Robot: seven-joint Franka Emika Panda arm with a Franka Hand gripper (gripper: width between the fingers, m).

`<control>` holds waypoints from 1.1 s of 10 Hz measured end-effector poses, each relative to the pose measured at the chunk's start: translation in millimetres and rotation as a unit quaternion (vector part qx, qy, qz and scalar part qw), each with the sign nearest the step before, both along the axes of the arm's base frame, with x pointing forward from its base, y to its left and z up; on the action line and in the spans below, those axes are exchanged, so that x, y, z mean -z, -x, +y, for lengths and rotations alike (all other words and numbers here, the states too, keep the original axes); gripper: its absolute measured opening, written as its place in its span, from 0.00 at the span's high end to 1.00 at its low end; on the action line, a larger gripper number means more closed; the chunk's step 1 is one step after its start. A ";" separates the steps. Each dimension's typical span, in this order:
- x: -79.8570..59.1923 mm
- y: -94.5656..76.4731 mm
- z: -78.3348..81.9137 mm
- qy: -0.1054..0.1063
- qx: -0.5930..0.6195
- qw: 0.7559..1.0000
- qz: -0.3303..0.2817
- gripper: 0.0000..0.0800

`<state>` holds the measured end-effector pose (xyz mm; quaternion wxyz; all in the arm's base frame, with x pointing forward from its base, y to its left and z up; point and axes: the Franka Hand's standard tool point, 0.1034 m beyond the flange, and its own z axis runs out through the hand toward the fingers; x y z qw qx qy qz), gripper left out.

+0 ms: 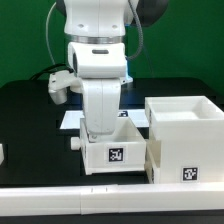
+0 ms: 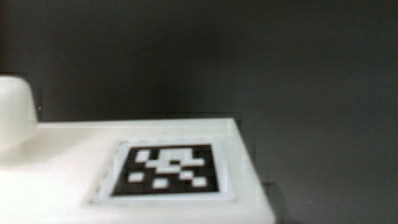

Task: Assemble drawer

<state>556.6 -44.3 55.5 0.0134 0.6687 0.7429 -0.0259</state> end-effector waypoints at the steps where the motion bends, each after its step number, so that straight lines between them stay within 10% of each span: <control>1: -2.9 -1.3 3.8 0.000 0.006 1.000 -0.001 0.95; 11: -3.9 -1.3 28.8 -0.006 0.015 1.000 0.005 0.95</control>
Offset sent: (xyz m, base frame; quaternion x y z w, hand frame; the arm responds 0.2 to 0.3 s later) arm 0.0007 0.0160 0.0092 0.0026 0.0128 0.0036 0.9999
